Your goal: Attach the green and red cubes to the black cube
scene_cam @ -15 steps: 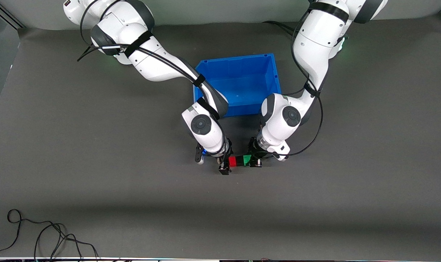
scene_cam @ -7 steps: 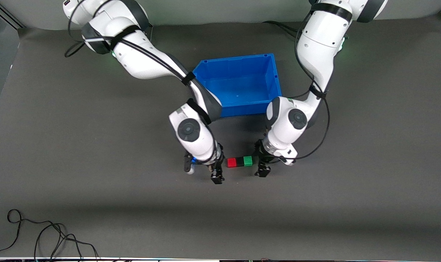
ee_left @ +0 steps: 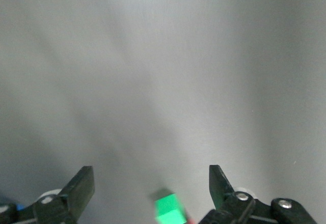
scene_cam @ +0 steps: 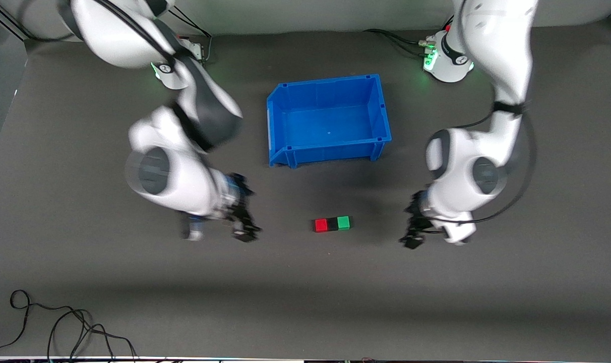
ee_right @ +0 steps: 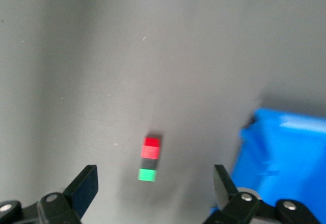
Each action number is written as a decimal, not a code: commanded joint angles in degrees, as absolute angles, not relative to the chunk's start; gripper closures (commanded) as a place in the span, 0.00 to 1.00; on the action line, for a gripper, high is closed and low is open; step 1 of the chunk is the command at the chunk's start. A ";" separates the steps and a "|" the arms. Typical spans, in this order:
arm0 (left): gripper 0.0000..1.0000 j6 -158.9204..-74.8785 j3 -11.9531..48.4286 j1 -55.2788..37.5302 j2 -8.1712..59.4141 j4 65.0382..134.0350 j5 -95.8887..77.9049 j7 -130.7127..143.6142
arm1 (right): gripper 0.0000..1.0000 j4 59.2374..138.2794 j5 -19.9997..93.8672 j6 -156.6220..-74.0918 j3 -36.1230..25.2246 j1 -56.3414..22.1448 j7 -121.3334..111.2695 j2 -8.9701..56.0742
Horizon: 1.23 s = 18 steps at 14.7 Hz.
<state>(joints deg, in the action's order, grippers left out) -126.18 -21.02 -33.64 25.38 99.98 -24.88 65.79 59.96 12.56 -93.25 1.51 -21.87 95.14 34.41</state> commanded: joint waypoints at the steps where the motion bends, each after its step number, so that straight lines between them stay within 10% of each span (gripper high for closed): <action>1: 0.00 -116.93 -26.79 -34.28 18.56 101.95 -20.77 51.38 | 0.00 62.66 13.89 -83.71 1.59 -17.16 81.53 26.57; 10: 0.00 -91.86 -30.32 -28.21 10.11 89.66 -8.37 10.40 | 0.00 65.65 11.61 -65.83 -4.02 2.72 21.59 13.01; 18: 0.00 -92.28 -29.97 -28.65 5.10 88.51 -5.72 5.27 | 0.00 82.57 -2.02 -85.04 -5.36 -1.84 2.64 6.62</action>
<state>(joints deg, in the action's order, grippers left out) -92.75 -30.27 -28.11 6.37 88.38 -7.52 6.25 71.29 -0.26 -77.38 -5.20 -0.45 4.71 13.45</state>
